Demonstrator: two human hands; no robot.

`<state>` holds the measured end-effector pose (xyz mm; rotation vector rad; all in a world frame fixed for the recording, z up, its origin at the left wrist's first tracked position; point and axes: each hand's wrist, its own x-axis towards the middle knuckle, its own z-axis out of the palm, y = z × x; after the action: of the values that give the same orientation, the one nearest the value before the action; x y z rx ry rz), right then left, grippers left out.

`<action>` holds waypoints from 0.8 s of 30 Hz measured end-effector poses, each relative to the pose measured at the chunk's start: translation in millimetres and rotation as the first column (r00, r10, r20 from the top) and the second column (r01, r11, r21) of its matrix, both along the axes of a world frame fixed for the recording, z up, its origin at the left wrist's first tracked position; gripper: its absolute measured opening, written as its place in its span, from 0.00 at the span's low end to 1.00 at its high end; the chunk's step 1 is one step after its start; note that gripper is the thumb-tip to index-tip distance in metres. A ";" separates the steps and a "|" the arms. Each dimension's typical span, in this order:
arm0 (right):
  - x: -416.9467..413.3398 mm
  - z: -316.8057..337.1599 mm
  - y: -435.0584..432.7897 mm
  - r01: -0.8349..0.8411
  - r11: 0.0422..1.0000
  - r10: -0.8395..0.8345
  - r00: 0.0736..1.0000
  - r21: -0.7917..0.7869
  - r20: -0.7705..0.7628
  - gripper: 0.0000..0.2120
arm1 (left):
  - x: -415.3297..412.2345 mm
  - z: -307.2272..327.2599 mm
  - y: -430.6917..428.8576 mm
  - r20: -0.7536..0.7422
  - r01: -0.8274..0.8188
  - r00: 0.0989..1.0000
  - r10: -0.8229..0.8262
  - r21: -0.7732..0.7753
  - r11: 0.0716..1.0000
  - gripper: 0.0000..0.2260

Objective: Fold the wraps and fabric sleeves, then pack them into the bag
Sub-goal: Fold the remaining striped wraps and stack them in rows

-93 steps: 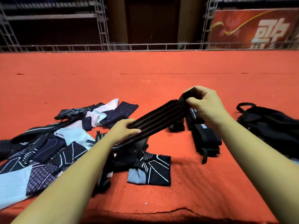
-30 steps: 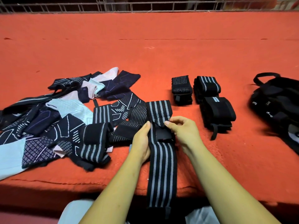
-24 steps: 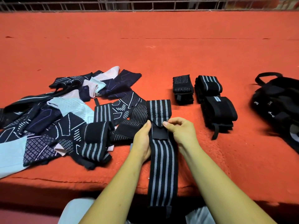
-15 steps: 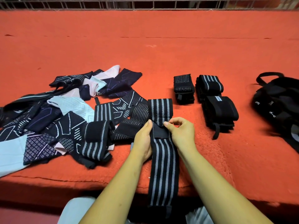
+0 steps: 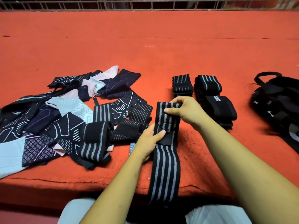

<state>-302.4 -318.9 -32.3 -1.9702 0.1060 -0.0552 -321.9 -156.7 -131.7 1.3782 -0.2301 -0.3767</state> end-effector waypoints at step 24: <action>-91.9 -88.0 29.2 0.028 0.991 -0.015 0.995 -0.131 0.101 0.18 | 5.9 8.8 -12.8 -0.426 -0.264 0.893 0.144 -0.240 0.934 0.23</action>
<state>-394.4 -289.7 -120.4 -2.0953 0.0596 -0.1789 -316.0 -169.5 -122.9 0.9928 0.1979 -0.4211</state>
